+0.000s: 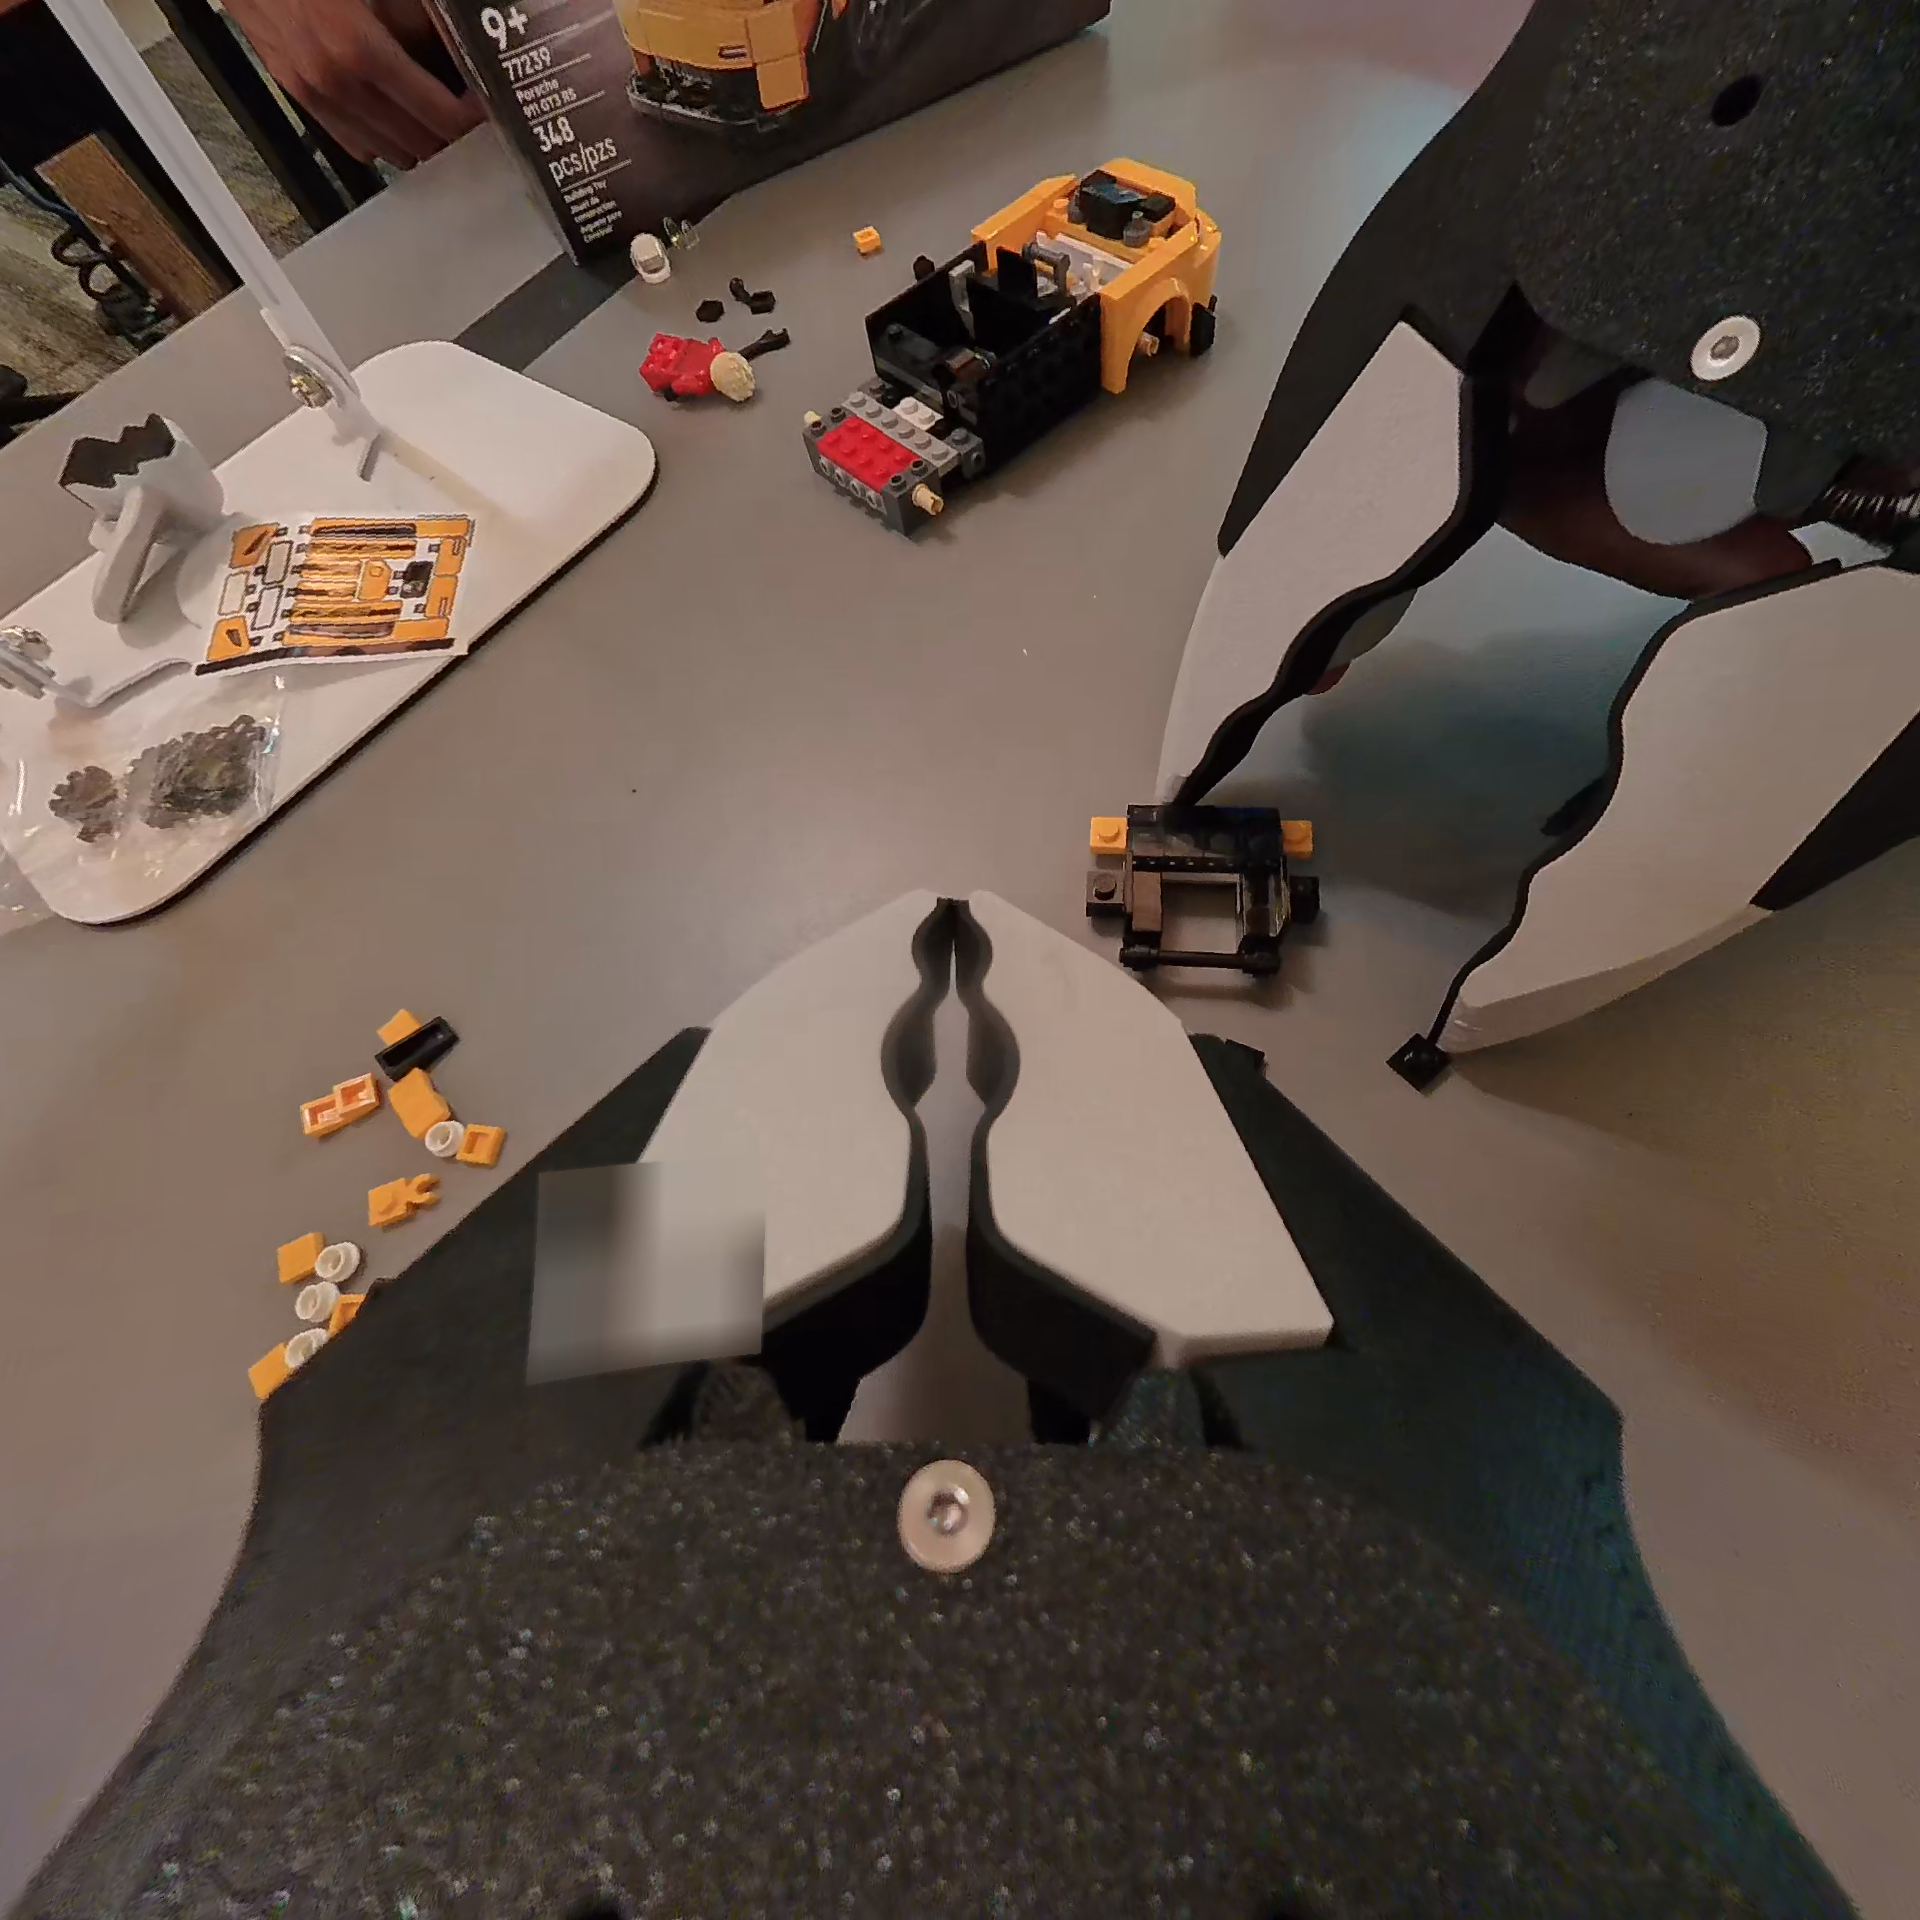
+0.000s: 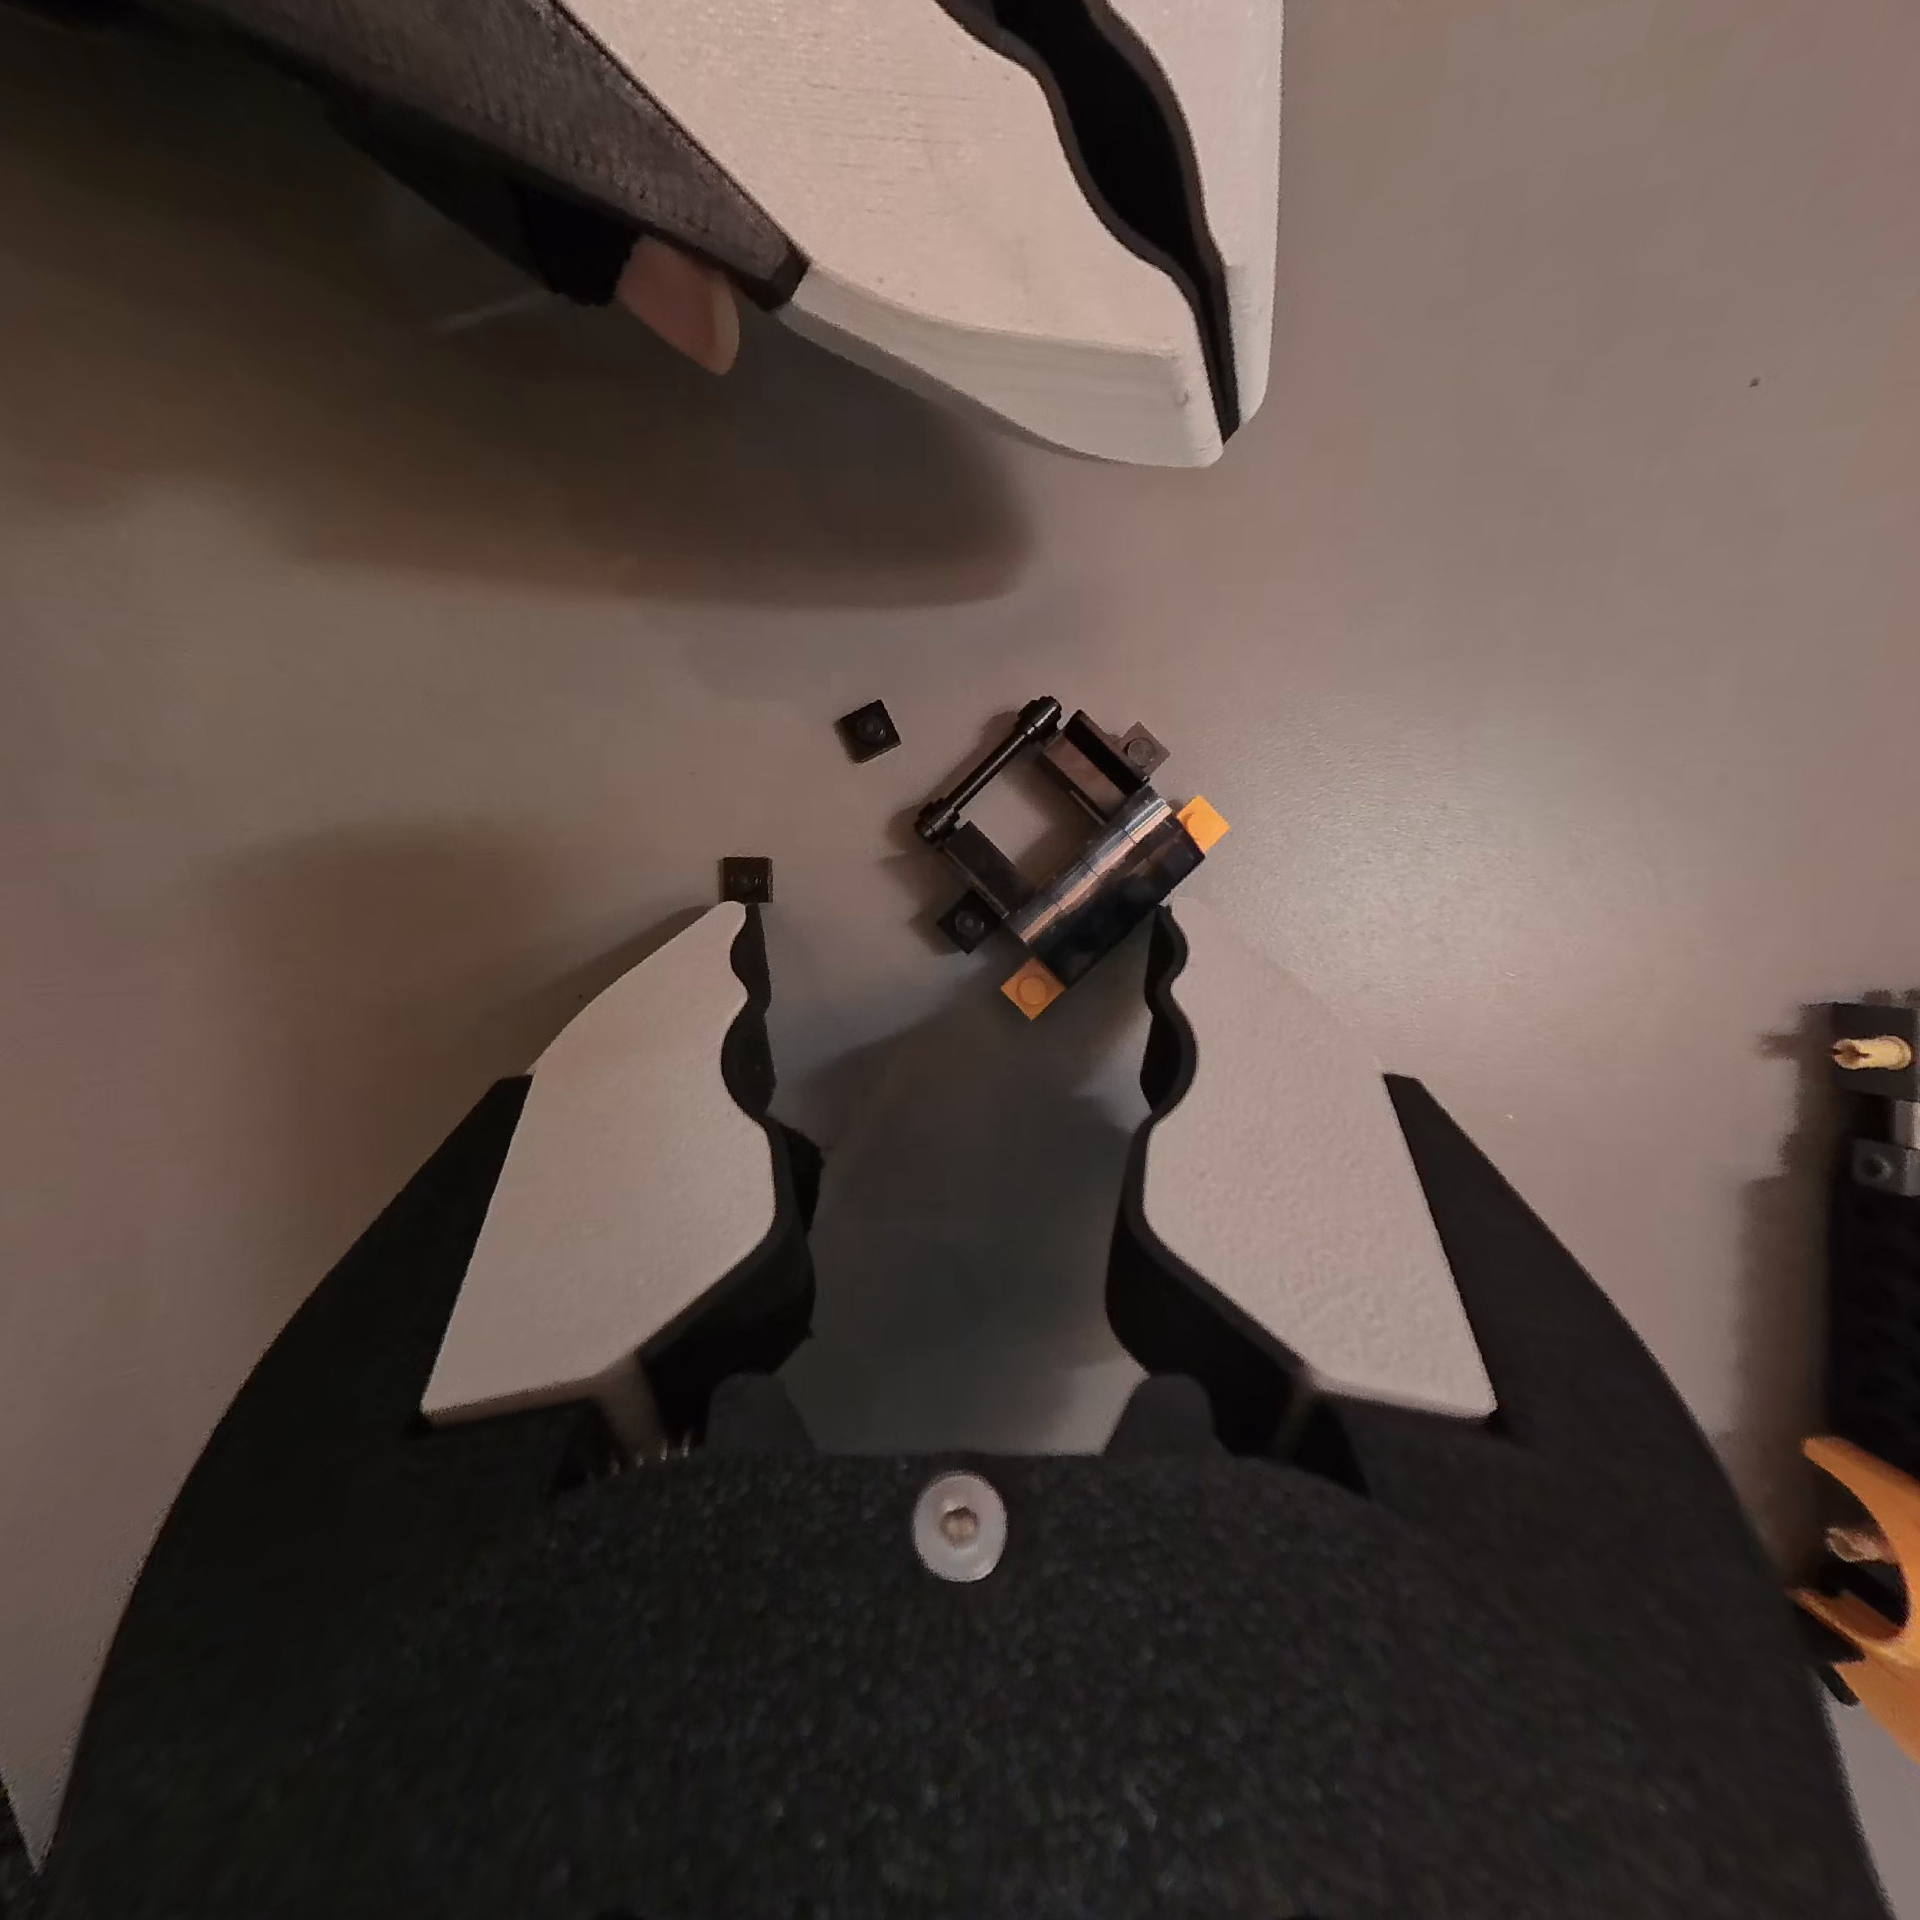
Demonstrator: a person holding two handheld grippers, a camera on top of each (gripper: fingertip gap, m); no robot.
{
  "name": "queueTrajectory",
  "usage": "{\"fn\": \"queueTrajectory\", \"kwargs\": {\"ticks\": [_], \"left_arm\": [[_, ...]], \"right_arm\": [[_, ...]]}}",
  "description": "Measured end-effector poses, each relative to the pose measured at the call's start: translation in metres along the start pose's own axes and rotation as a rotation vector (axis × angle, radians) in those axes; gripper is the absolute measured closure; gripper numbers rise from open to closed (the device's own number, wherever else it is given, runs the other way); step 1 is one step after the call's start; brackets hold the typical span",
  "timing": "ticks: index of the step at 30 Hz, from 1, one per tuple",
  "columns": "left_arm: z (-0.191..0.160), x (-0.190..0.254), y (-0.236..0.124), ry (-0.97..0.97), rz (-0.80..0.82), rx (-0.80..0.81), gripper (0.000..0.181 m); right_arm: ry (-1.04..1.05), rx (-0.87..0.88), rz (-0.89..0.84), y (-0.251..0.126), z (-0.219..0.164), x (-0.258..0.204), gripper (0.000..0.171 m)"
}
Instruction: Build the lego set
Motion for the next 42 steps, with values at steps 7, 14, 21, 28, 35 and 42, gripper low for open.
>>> {"fn": "queueTrajectory", "kwargs": {"ticks": [7,14,21,28,35,42], "left_arm": [[0.001,0.000,-0.001,-0.002,-0.003,0.000,0.181],[0.001,0.001,0.000,-0.004,-0.003,-0.006,0.181],[0.001,0.003,0.000,-0.005,-0.016,-0.009,0.181],[0.002,0.009,0.001,0.017,-0.094,0.008,0.181],[0.001,0.025,0.009,0.050,-0.245,0.014,0.146],[0.002,0.034,0.020,0.056,-0.330,-0.017,0.126]], "right_arm": [[0.025,0.078,-0.014,-0.007,0.000,0.001,0.106],[0.035,0.196,0.010,-0.019,-0.003,0.002,0.116],[0.042,0.330,-0.040,-0.031,-0.012,0.007,0.148],[0.066,0.459,-0.077,-0.049,-0.022,0.010,0.171],[0.109,0.569,-0.111,-0.071,-0.038,0.012,0.171],[0.124,0.608,-0.093,-0.068,-0.042,0.015,0.171]]}}
Point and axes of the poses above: each gripper's, where its closed fingertips meet, y out along the fingers, z out of its top, x = y × z across the jaws, the point moved 7 cm from there along -y, back along the fingers, and after that the axes turned 14 degrees about y, right-handed, at the moved point
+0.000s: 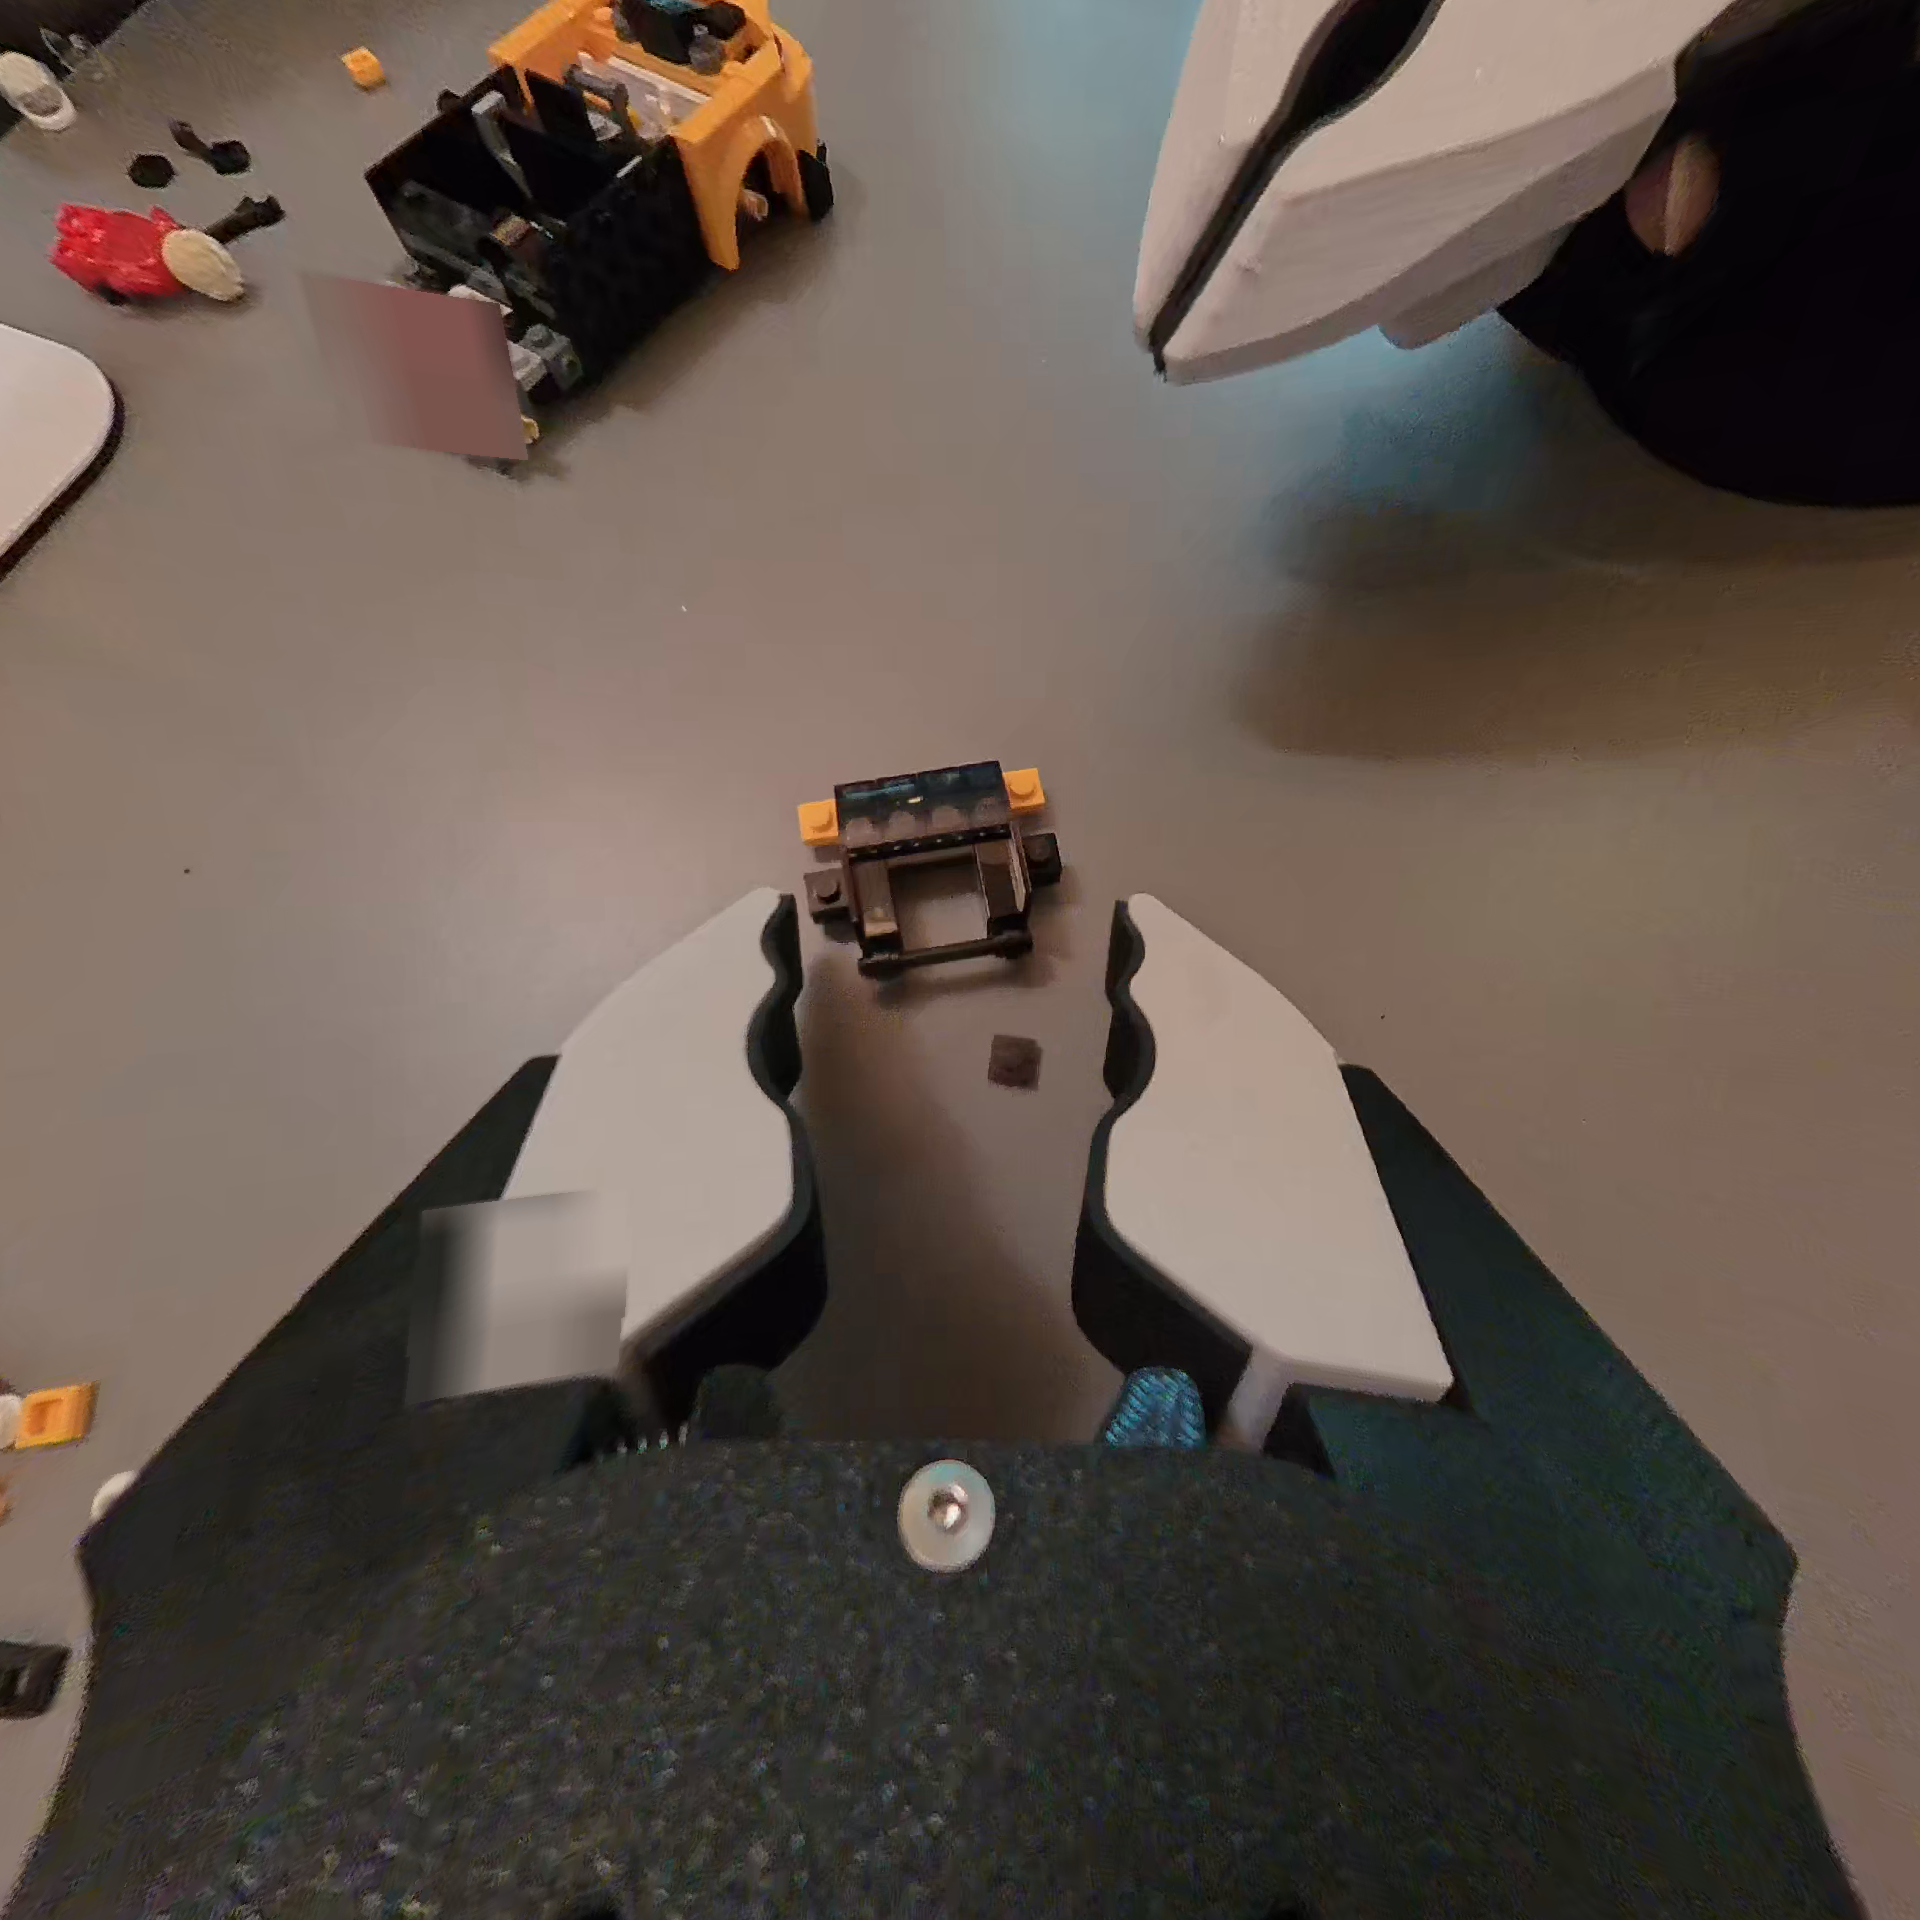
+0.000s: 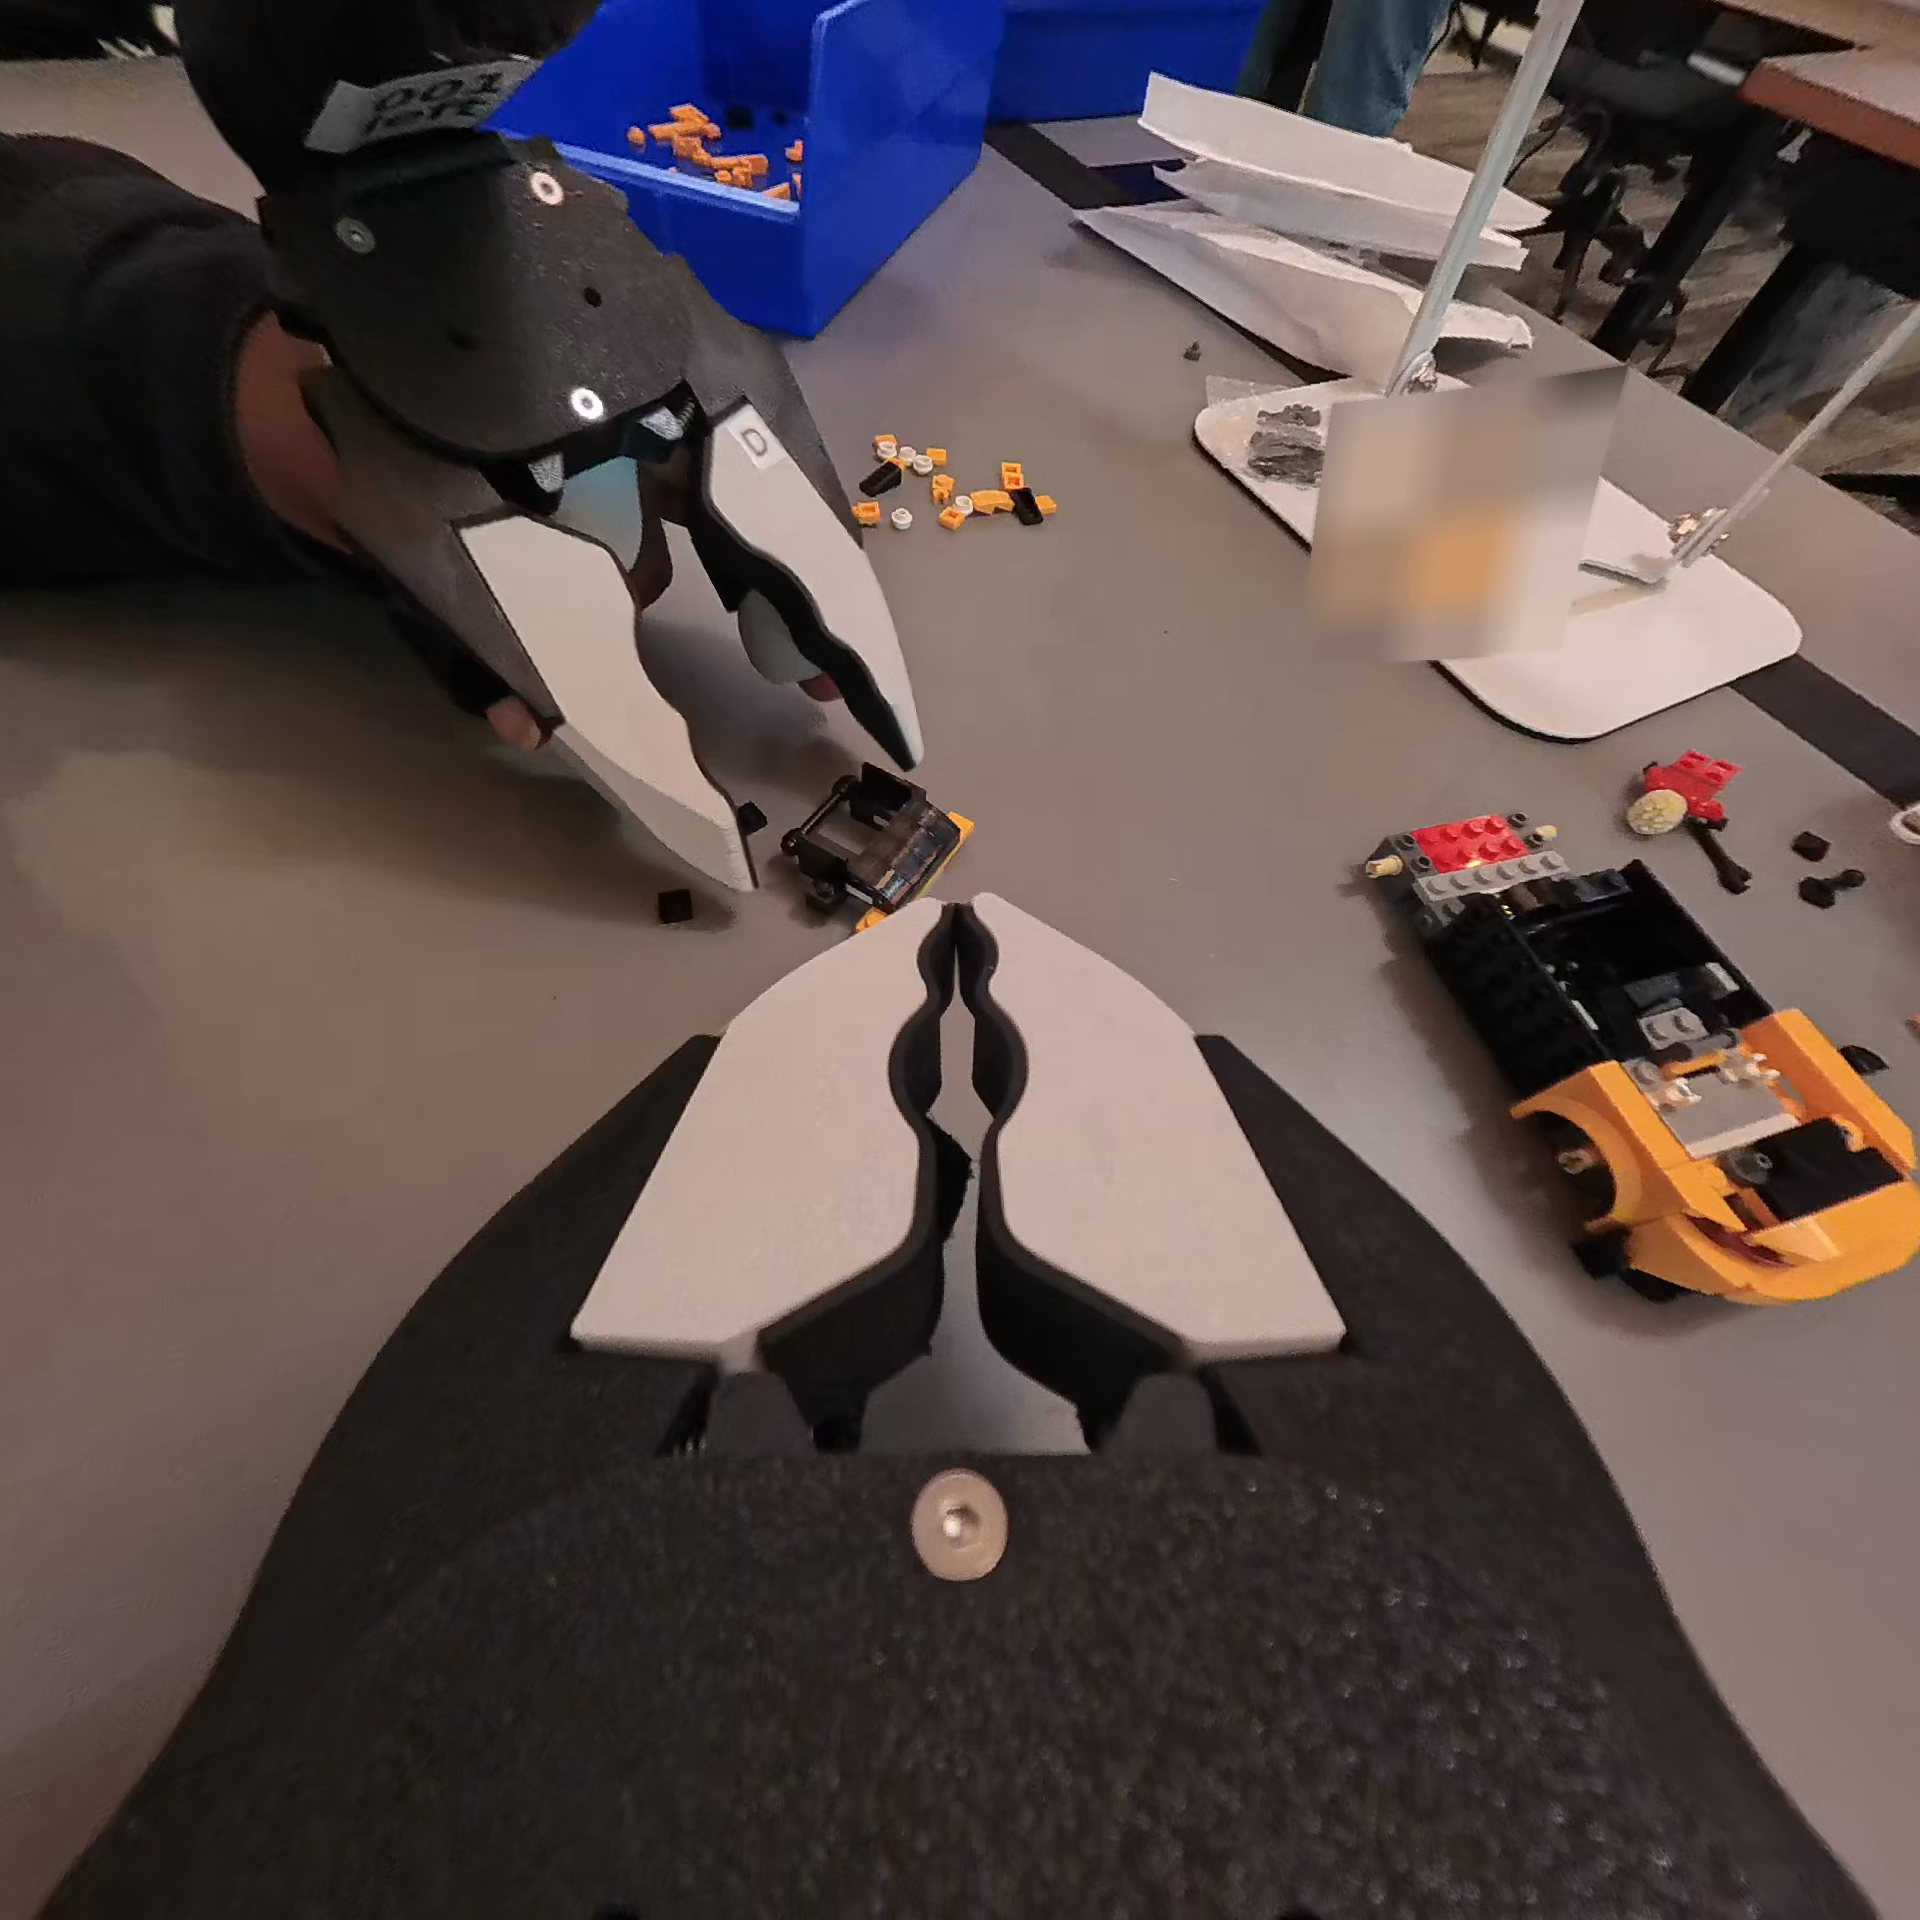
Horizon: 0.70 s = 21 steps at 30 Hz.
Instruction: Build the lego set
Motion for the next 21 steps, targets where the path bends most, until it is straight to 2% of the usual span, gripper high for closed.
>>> {"fn": "queueTrajectory", "kwargs": {"ticks": [5,21], "left_arm": [[0.000,0.000,0.010,0.043,-0.018,-0.062,0.138],[0.002,-0.020,0.014,0.065,-0.015,-0.064,0.139]], "right_arm": [[-0.006,-0.016,0.010,0.004,-0.004,0.000,0.171],[0.004,-0.022,0.003,0.011,-0.009,0.002,0.171]]}}
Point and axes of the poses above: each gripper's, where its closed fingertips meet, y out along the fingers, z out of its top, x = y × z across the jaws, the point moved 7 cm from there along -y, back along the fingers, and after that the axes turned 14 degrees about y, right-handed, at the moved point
